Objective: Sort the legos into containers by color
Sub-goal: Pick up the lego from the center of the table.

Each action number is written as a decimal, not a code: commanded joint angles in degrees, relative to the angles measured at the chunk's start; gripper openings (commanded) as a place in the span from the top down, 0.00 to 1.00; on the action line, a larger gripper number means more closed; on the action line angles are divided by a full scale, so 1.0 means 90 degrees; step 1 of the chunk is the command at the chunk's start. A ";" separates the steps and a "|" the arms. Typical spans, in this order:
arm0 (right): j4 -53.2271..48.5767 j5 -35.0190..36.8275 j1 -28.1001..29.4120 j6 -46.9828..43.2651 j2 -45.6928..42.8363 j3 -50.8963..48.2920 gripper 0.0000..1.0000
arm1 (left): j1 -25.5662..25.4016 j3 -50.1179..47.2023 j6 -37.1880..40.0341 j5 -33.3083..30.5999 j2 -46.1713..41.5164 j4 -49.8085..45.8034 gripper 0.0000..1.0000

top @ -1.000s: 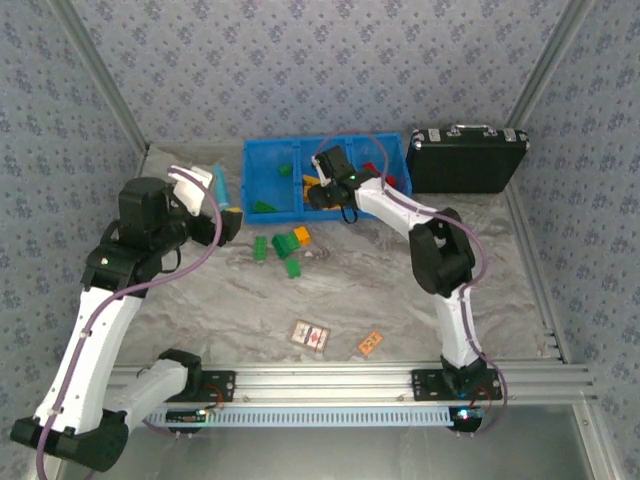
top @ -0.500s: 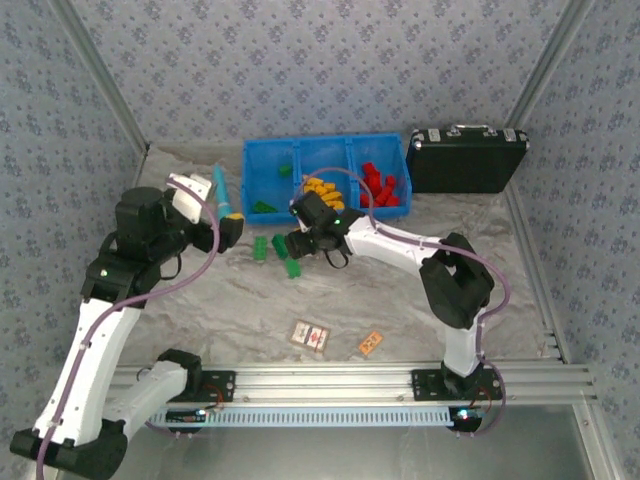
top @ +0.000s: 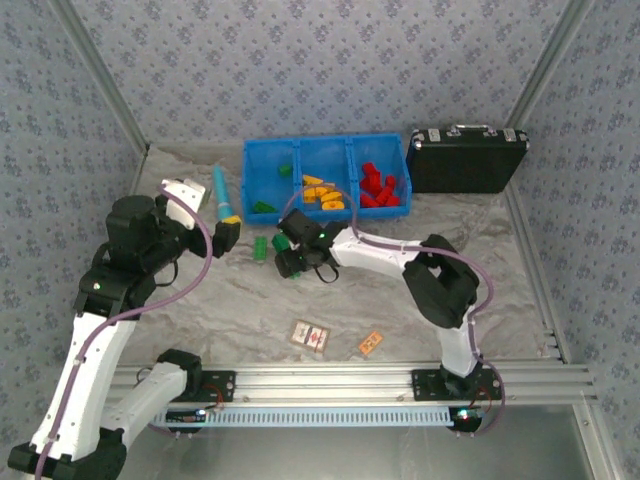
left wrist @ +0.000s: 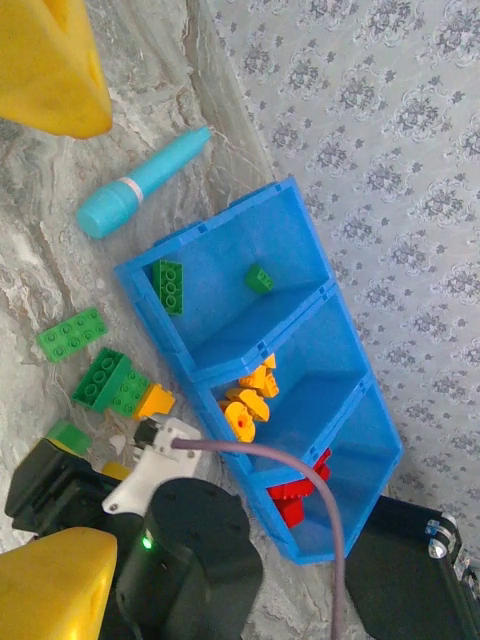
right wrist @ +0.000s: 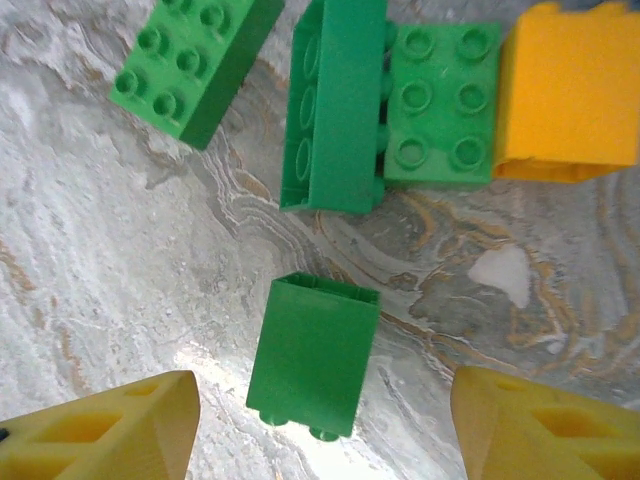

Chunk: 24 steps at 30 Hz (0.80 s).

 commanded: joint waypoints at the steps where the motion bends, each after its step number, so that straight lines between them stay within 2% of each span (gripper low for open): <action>1: -0.0308 -0.0042 0.0068 0.0077 0.0299 0.0299 0.30 | 0.0054 0.0016 -0.0072 0.0178 -0.0075 0.0119 0.00; 7: -0.0429 0.0070 0.0121 0.0075 0.0556 0.0388 0.28 | 0.0055 -0.0004 -0.0040 0.0100 -0.0070 0.0129 0.00; 9: -0.0465 0.0165 0.0127 0.0040 0.0675 0.0458 0.31 | 0.0054 -0.0010 -0.0026 0.0100 -0.0040 0.0134 0.00; 15: -0.0504 0.0171 0.0023 -0.0139 0.0958 0.0673 0.45 | 0.0055 0.0225 0.0100 0.0025 0.0281 0.0019 0.00; 20: -0.0727 -0.0026 -0.0092 -0.0497 0.0858 0.0924 0.60 | 0.0069 0.0436 0.0140 -0.0014 0.0675 -0.0014 0.00; 24: -0.1037 -0.0043 -0.0131 -0.0677 0.0527 0.1055 0.66 | 0.0131 0.0226 0.0096 0.0022 0.0709 0.0063 0.00</action>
